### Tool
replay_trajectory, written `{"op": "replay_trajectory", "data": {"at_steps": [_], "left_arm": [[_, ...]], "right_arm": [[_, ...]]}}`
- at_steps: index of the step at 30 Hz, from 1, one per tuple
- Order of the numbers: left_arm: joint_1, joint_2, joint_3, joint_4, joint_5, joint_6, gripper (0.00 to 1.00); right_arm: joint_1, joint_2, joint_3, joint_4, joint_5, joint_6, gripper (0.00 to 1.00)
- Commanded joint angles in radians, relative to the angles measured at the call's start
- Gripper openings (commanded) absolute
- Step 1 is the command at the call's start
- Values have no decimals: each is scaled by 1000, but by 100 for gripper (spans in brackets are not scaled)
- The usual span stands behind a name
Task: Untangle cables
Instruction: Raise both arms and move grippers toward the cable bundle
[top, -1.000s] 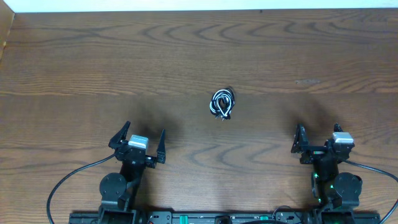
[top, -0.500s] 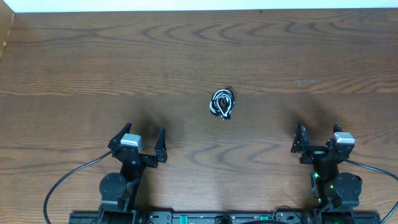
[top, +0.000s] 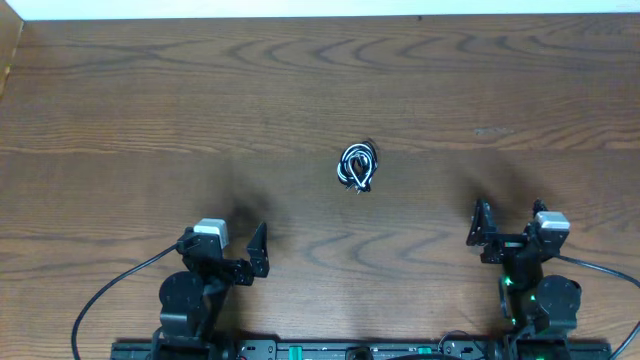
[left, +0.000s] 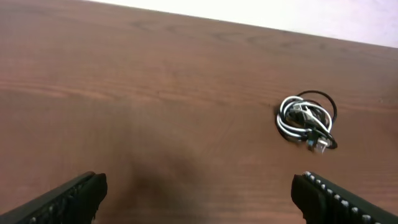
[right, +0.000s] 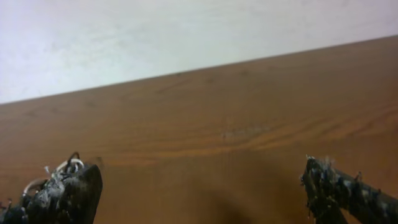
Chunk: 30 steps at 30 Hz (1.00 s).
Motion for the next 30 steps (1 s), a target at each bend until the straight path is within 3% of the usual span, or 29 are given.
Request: {"op": "replay_trajectory", "data": {"at_steps": [1, 14, 20, 26, 30], "left_arm": [[-3, -6, 58, -52, 16, -60, 100], [-3, 63, 161, -194, 8, -64, 100], [-3, 242, 244, -193, 8, -64, 100], [-3, 465, 406, -204, 9, -64, 100], [-3, 626, 560, -288, 9, -64, 100]], "right_arm": [[-14, 63, 14, -29, -24, 14, 99], [-14, 465, 232, -103, -24, -47, 99], [-14, 717, 359, -163, -24, -47, 99], [-14, 951, 565, -339, -24, -47, 99], [-14, 1059, 696, -447, -24, -56, 99]]}}
